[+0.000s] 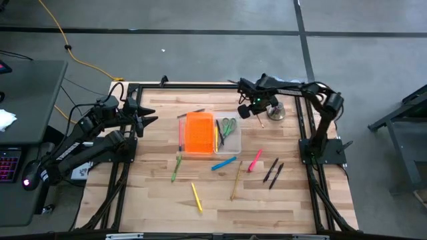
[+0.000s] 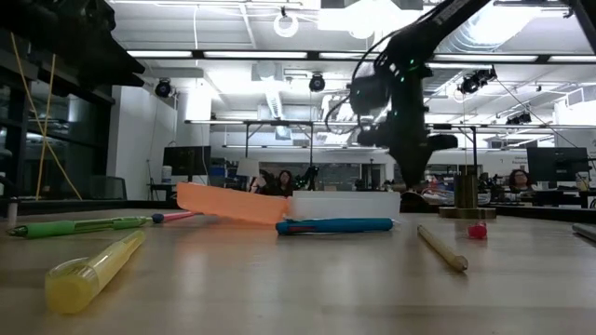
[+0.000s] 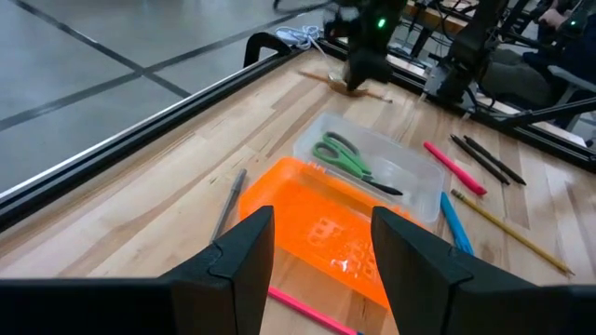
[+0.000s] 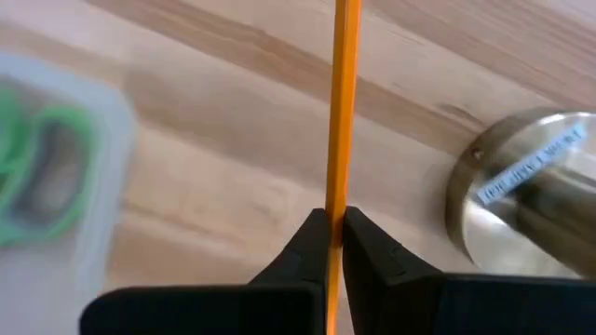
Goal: Pick & place school supplies into a supply box
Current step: Put the orange pencil into the supply box
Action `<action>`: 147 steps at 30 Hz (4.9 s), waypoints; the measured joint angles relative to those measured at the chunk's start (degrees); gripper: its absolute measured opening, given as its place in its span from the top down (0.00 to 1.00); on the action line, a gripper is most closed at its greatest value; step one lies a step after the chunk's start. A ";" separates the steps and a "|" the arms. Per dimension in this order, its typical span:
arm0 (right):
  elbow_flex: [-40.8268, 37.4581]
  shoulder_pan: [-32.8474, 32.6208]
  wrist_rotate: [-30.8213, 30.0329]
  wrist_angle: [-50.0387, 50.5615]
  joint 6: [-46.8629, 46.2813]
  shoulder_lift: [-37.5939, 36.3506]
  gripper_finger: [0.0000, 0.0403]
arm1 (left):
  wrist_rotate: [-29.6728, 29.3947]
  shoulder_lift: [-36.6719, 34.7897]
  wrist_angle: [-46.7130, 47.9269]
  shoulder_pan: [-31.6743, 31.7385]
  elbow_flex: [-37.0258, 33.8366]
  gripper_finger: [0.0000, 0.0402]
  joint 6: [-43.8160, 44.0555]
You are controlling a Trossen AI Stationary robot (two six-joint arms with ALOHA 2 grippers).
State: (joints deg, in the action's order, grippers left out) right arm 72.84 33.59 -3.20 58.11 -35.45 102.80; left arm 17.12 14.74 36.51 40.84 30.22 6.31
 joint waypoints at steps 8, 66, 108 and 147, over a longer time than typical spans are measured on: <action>0.07 0.15 7.76 -0.23 3.26 -9.66 1.00 | 0.01 0.00 0.00 0.00 0.00 0.48 0.00; 0.17 -32.64 42.04 -80.80 20.56 -28.54 1.00 | 0.42 0.01 -0.02 0.00 0.00 0.48 -0.02; 0.17 -25.85 1.72 -34.74 -29.21 -7.57 1.00 | 0.42 -0.01 -0.04 0.00 -0.02 0.48 0.00; 0.17 -22.19 7.20 -22.47 -27.33 0.46 1.00 | 0.42 -0.02 -0.04 0.00 -0.01 0.48 0.26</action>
State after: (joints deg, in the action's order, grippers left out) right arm 73.01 11.40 4.00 35.64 -62.78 103.26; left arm 17.54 14.72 36.47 40.84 30.21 6.57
